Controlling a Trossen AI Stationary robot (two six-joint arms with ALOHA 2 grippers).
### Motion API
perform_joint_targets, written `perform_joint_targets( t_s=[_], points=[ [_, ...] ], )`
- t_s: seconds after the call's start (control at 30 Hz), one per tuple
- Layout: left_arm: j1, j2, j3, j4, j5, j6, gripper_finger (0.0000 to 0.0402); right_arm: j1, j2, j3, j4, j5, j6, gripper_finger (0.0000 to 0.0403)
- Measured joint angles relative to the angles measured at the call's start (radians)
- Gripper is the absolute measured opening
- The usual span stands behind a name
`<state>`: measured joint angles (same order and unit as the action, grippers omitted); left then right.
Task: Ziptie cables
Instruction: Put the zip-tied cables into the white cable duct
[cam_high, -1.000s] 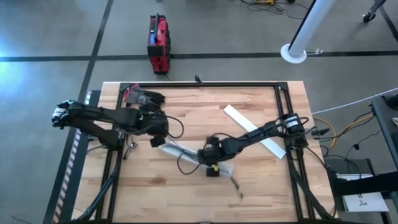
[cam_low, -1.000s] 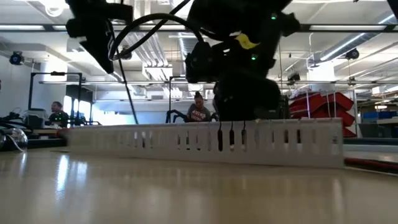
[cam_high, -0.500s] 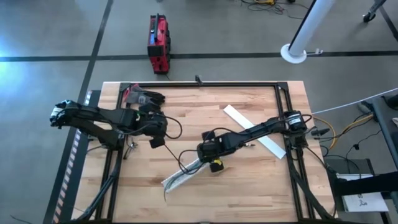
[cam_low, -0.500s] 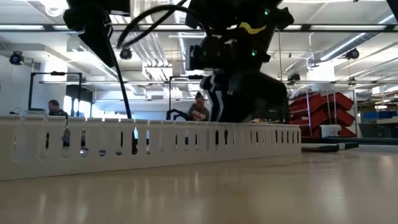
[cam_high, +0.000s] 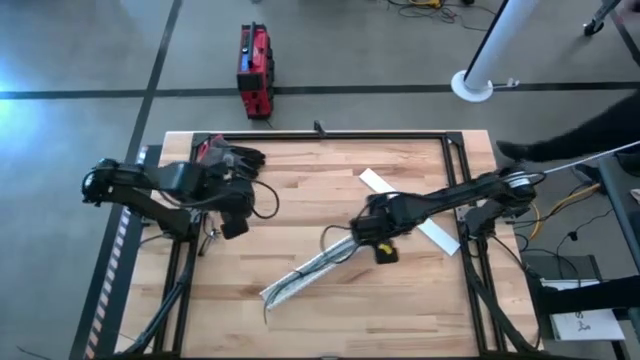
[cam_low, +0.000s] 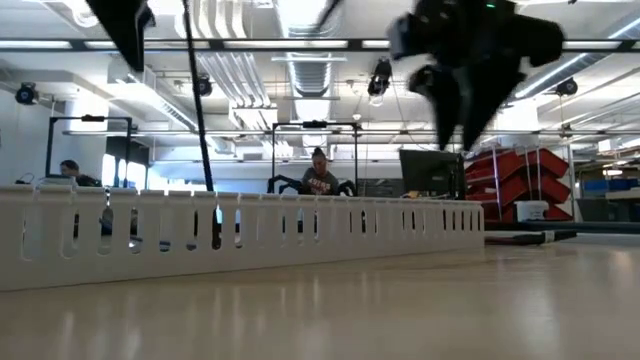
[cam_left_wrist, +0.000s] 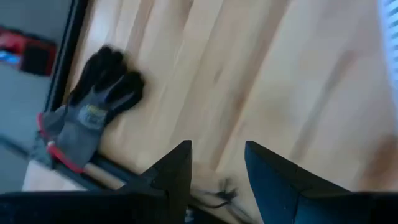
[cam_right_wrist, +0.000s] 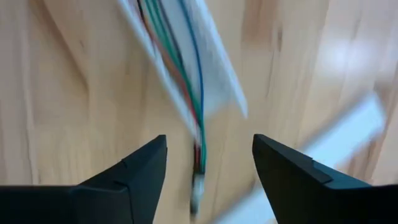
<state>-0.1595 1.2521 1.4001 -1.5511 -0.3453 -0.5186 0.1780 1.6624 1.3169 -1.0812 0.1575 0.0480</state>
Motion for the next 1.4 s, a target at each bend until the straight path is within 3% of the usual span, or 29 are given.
perform_joint_targets(
  t_s=[0.07, 0.2, 0.3, 0.4, 0.6, 0.83, 1.1, 1.4],
  points=[
    [-0.017, -0.006, 0.06, -0.023, -0.025, 0.0, 0.0135, 0.0, -0.047, -0.061, -0.044, -0.003, 0.044, 0.0218],
    [-0.029, -0.041, 0.13, 0.018, -0.219, 0.022, 0.0129, 0.008, -0.134, -0.214, -0.026, -0.031, 0.119, 0.0213],
    [-0.028, -0.048, 0.113, 0.146, -0.234, 0.076, 0.0125, 0.007, -0.172, -0.333, 0.025, -0.03, 0.167, 0.0216],
    [-0.03, -0.035, 0.037, 0.355, -0.195, 0.168, 0.0126, 0.007, -0.185, -0.438, 0.122, -0.027, 0.176, 0.0219],
    [-0.014, 0.044, -0.232, 0.877, -0.09, 0.368, 0.0132, 0.004, -0.172, -0.545, 0.31, -0.024, 0.14, 0.0197],
    [0.058, 0.245, -0.393, 1.273, 0.059, 0.361, 0.0132, 0.004, -0.168, -0.55, 0.343, 0.041, 0.125, 0.0147],
    [0.077, 0.456, -0.354, 1.393, 0.151, 0.316, 0.0132, 0.005, -0.168, -0.552, 0.368, 0.053, 0.139, 0.012],
    [0.036, 0.532, -0.268, 1.377, 0.176, 0.152, 0.0132, 0.005, -0.167, -0.553, 0.37, 0.053, 0.162, 0.0135]
  ],
)
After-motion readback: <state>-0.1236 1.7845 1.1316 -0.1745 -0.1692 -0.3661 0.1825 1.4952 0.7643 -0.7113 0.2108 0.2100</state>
